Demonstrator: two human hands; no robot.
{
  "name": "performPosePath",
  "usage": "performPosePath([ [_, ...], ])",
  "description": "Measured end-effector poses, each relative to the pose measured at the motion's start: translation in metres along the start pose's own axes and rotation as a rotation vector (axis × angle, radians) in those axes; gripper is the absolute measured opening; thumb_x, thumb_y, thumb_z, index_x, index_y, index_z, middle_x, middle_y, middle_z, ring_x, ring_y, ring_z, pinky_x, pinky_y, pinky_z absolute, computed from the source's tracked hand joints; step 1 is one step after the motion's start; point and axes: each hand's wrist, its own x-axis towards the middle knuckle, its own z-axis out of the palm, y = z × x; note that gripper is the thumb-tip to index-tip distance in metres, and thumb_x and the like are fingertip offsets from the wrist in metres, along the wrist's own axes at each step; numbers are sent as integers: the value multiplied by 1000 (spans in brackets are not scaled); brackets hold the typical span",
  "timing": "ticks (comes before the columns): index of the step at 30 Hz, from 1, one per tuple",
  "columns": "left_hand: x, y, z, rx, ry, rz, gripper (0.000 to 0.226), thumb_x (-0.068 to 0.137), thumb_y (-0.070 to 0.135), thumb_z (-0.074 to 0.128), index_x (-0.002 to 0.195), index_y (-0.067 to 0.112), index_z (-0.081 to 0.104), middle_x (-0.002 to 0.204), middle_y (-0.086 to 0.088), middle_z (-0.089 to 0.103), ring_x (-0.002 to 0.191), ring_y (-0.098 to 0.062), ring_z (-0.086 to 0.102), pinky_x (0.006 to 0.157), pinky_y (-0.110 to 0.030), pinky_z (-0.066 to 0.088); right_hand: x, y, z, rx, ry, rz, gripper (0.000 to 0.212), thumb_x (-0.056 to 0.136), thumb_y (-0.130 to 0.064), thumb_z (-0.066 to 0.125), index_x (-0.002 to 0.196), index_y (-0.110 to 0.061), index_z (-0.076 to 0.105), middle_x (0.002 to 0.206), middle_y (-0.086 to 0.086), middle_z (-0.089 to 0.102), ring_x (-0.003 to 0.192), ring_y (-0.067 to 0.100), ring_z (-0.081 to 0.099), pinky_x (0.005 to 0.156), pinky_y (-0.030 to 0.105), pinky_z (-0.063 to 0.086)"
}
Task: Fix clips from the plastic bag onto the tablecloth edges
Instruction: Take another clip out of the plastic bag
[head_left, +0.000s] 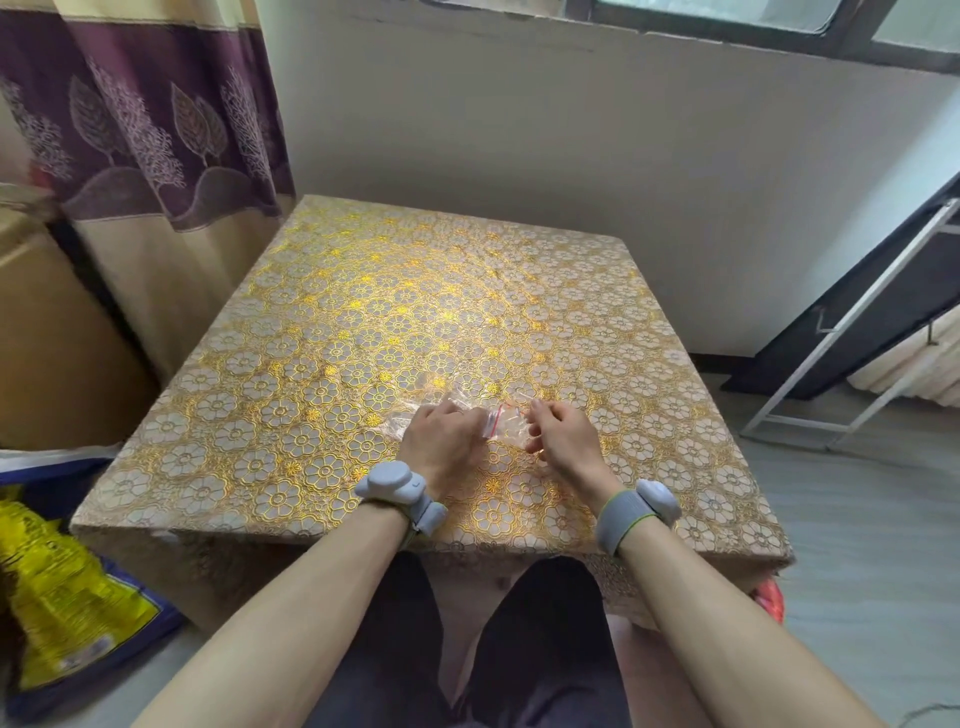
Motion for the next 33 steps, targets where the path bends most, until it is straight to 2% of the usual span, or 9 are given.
performPosePath([
  [5, 5, -10, -10, 234, -43, 278, 33, 93, 16, 33, 118, 13, 55, 112, -6, 70, 113, -25, 54, 98, -38, 35, -1, 1, -3, -49, -34, -41, 37, 104, -37, 40, 88, -13, 63, 80, 3, 62, 61, 11, 63, 69, 38, 51],
  [9, 11, -20, -12, 358, -14, 416, 30, 95, 8, 50, 123, 17, 55, 114, -4, 70, 108, -24, 60, 96, -40, 45, 0, 1, -5, 1, -91, -6, 37, 104, -36, 41, 87, -12, 63, 81, 6, 62, 67, 15, 63, 72, 39, 50],
  [12, 14, -23, -14, 399, -70, 495, 34, 97, 12, 50, 130, 20, 48, 121, -2, 66, 113, -24, 56, 100, -40, 42, -2, -1, -9, -133, -101, -64, 39, 104, -39, 38, 94, -12, 63, 82, 6, 66, 65, 12, 62, 66, 33, 48],
  [15, 12, -26, -15, 447, -85, 530, 38, 96, 16, 52, 132, 24, 45, 122, -2, 65, 112, -25, 56, 100, -41, 42, 0, -5, -16, -176, -58, -83, 40, 107, -39, 34, 104, -11, 61, 88, 7, 66, 64, 8, 59, 59, 27, 39],
  [17, 8, -26, -12, 446, -54, 486, 34, 95, 15, 53, 128, 22, 49, 117, -2, 68, 108, -25, 59, 97, -41, 43, 4, -6, -18, -135, -28, -78, 38, 107, -40, 33, 105, -12, 59, 92, 6, 65, 66, 9, 62, 61, 28, 42],
  [19, 6, -22, -10, 398, -34, 369, 30, 97, 16, 48, 126, 18, 52, 120, -3, 67, 109, -25, 59, 97, -40, 40, 7, -4, -18, -71, -20, -73, 36, 106, -41, 34, 100, -15, 58, 96, 5, 63, 71, 13, 67, 69, 35, 52],
  [23, 6, -11, -5, 287, -50, 140, 32, 100, 32, 37, 128, 22, 49, 126, 0, 62, 115, -23, 54, 96, -37, 37, 8, -4, -17, 3, -35, -76, 36, 106, -41, 34, 98, -15, 59, 96, 6, 62, 75, 16, 67, 79, 41, 55],
  [28, 3, 1, -1, 92, -11, -227, 30, 96, 36, 41, 118, 20, 54, 117, -3, 64, 111, -26, 54, 89, -38, 41, 9, -6, -13, 68, -18, -65, 33, 105, -40, 41, 93, -17, 63, 90, 3, 63, 64, 13, 65, 65, 31, 49],
  [33, 5, -2, -4, -107, -59, -322, 59, 85, 25, 50, 143, 20, 37, 138, -5, 49, 125, -26, 44, 100, -39, 36, 7, -12, -12, 85, -12, -66, 32, 104, -39, 43, 95, -16, 63, 88, 2, 63, 62, 12, 63, 62, 28, 46],
])
